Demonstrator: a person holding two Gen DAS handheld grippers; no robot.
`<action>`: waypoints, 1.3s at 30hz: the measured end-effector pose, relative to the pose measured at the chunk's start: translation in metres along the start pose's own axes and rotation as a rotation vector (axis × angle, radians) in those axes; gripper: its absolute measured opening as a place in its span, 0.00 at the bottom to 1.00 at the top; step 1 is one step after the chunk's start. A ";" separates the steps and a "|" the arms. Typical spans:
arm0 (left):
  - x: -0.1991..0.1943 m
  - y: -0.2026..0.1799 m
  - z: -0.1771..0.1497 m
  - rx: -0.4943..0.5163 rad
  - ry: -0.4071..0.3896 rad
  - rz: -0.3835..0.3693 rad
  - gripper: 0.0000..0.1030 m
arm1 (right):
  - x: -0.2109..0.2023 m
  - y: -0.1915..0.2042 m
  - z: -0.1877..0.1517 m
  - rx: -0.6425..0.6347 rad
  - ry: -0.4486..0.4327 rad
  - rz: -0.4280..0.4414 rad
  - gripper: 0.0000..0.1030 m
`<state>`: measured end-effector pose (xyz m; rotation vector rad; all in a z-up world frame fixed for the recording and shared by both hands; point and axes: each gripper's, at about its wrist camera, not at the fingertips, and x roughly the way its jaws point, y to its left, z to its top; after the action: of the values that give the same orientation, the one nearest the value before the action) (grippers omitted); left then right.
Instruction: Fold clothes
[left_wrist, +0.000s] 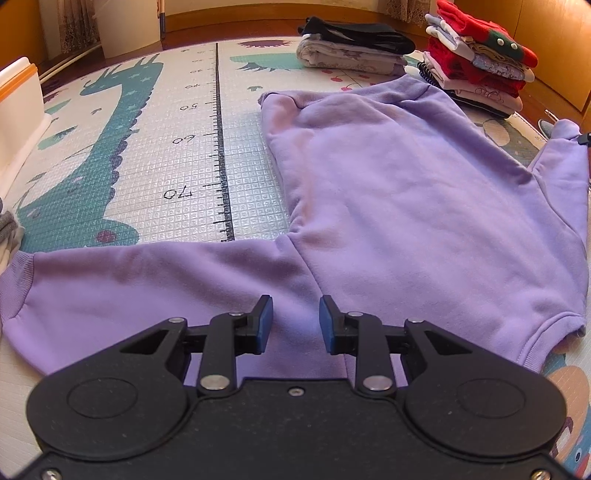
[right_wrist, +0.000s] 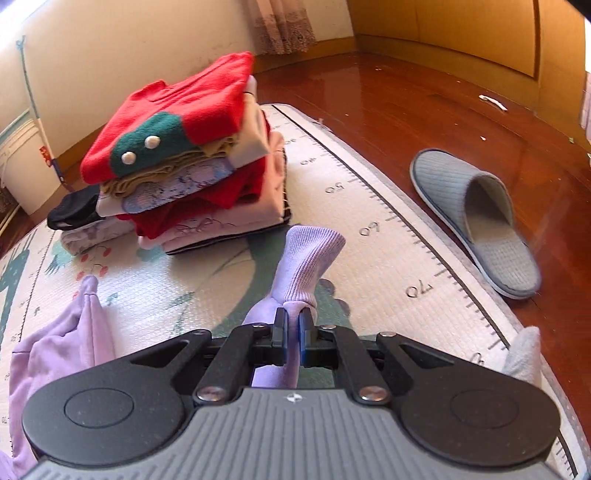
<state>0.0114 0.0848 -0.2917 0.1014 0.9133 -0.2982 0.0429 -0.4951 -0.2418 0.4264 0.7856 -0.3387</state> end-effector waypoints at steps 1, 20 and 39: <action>0.000 0.001 -0.001 -0.006 0.002 0.001 0.26 | -0.001 -0.005 -0.002 0.010 0.004 -0.015 0.08; 0.003 0.002 -0.005 -0.007 0.030 0.009 0.26 | 0.020 -0.062 -0.033 0.038 0.114 -0.158 0.07; 0.004 0.001 -0.002 -0.020 0.022 0.007 0.26 | -0.028 0.106 -0.117 -0.610 0.106 0.209 0.17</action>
<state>0.0125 0.0858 -0.2956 0.0894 0.9378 -0.2813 0.0009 -0.3429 -0.2694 -0.0506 0.8939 0.1255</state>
